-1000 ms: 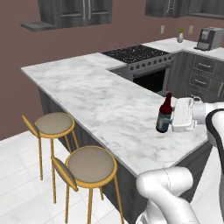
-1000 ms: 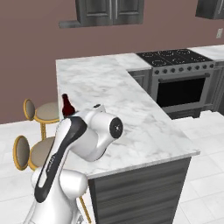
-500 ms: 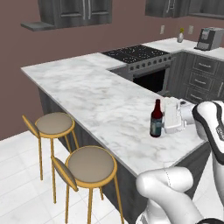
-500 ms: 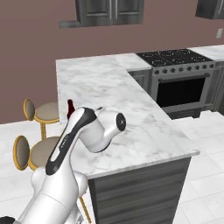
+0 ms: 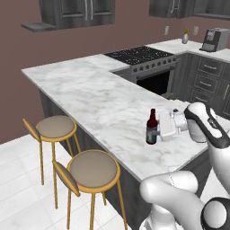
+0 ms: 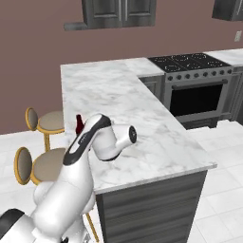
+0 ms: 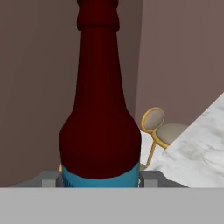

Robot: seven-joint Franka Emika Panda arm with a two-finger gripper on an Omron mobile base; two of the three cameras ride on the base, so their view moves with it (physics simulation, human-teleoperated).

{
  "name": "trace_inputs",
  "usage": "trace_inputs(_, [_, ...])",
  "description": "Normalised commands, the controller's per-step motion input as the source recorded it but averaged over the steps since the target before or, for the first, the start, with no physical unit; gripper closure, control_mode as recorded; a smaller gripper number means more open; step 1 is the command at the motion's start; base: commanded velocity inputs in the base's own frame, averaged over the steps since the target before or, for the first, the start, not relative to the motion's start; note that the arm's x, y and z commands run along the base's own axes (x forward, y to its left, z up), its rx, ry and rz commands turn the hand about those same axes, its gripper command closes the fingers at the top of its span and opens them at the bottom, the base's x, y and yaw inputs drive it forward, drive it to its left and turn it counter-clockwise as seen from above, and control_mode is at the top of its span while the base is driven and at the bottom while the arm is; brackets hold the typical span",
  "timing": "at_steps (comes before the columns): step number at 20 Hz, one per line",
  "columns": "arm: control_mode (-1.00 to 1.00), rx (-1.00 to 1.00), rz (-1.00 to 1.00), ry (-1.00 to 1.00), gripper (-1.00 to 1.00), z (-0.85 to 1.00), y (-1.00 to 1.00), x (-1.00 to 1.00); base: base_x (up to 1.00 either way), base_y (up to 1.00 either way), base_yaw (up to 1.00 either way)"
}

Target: Get the candle and the beer from the cabinet and move them to the dining counter.

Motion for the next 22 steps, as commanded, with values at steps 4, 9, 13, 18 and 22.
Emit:
trace_inputs(4, [-1.0, 0.0, 0.02, 0.0, 1.0, -0.31, 0.19, 0.44, 0.0, 0.0, 0.0])
trace_inputs(9, [-1.0, 0.01, 0.02, 0.0, 1.0, -0.27, 0.08, 0.4, 0.0, 0.0, 0.0])
trace_inputs(13, [-1.0, 0.0, 0.0, 0.0, 1.0, -0.31, 0.02, 0.36, 0.0, 0.0, 0.0])
trace_inputs(18, [-1.0, 0.0, 0.0, 0.0, 1.0, -0.34, 0.06, 0.35, 0.0, 0.0, 0.0])
trace_inputs(22, [-1.0, 0.0, 0.0, 0.0, 1.0, -0.35, 0.07, 0.35, 0.0, 0.0, 0.0])
